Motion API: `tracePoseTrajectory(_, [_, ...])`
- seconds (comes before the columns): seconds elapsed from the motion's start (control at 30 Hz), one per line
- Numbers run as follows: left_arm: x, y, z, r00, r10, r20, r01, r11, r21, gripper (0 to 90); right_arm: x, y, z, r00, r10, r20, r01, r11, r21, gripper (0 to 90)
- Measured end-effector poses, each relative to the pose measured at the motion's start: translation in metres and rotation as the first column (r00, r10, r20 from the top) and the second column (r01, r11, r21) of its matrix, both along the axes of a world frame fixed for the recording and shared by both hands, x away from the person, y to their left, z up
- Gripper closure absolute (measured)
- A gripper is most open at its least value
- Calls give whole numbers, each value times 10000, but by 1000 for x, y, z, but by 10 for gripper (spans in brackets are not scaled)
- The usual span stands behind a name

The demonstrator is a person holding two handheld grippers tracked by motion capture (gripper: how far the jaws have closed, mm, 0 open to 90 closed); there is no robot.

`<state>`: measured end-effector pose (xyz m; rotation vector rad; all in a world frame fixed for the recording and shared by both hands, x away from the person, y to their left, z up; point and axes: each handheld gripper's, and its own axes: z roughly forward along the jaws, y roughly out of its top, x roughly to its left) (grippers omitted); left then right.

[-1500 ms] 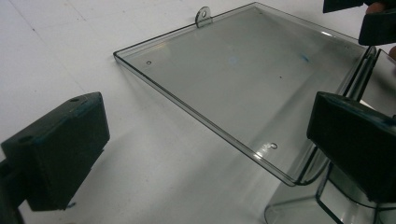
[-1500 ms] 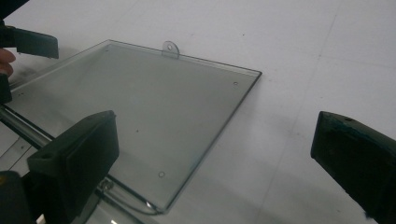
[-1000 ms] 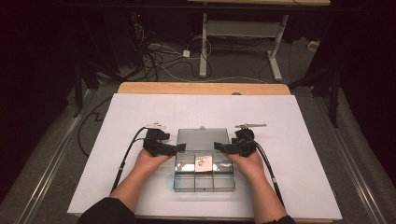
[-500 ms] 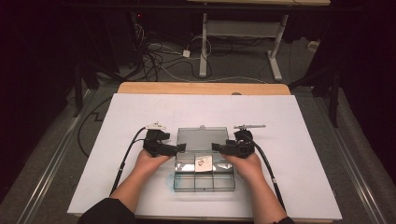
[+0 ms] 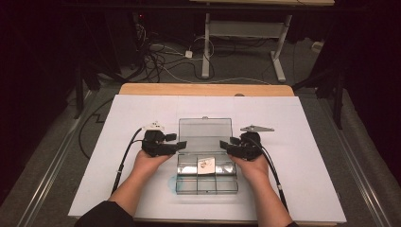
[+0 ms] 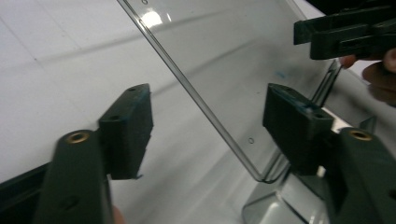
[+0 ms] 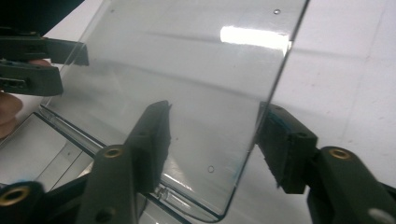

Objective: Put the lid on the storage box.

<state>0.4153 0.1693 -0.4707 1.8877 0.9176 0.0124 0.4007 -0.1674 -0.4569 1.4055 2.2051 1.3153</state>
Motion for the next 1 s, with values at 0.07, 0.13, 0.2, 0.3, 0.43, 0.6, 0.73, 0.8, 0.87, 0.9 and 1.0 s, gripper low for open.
tracePoseTrajectory(0.07, [-2, -1, 2, 9998, -55, 192, 54, 10000, 24, 415, -3, -1, 1, 9997, -79, 236, 80, 10000, -29, 528])
tracePoseTrajectory(0.13, [-4, -2, 4, 9996, -51, 292, 50, 10000, 32, 455, -5, -3, 1, 9992, -137, 377, 141, 9998, -110, 547])
tracePoseTrajectory(0.2, [-5, -2, 5, 9989, -151, 441, 144, 9998, 158, 490, -7, -4, 2, 9986, -143, 518, 148, 9999, -76, 572])
tracePoseTrajectory(0.3, [-7, -3, 6, 9979, -166, 626, 147, 9995, 294, 538, -9, -5, 4, 9977, -107, 675, 119, 9998, -172, 601])
tracePoseTrajectory(0.43, [-12, -2, 9, 9951, -109, 980, 70, 9992, 404, 607, -14, -8, 8, 9954, -63, 961, 99, 9993, -372, 667])
tracePoseTrajectory(0.6, [-18, 0, 12, 9923, -27, 1241, -28, 9990, 440, 670, -23, -16, 13, 9911, -9, 1333, 96, 9978, -650, 747])
tracePoseTrajectory(0.73, [-22, 0, 12, 9907, 39, 1358, -98, 9990, 428, 692, -35, -25, 15, 9881, 135, 1534, -59, 9987, -498, 801])
tracePoseTrajectory(0.8, [-26, 1, 13, 9894, 140, 1445, -179, 9995, 262, 712, -41, -29, 14, 9866, 208, 1617, -135, 9989, -457, 822])
tracePoseTrajectory(0.87, [-28, 1, 14, 9881, 149, 1531, -181, 9996, 195, 716, -46, -31, 13, 9848, 280, 1712, -198, 9986, -497, 852])
tracePoseTrajectory(0.9, [-29, 1, 14, 9873, 158, 1582, -197, 9995, 230, 718, -49, -31, 12, 9840, 343, 1747, -248, 9981, -561, 864])
tracePoseTrajectory(1.0, [-33, 1, 16, 9852, 152, 1708, -192, 9996, 219, 735, -54, -32, 9, 9828, 454, 1792, -335, 9971, -686, 900])
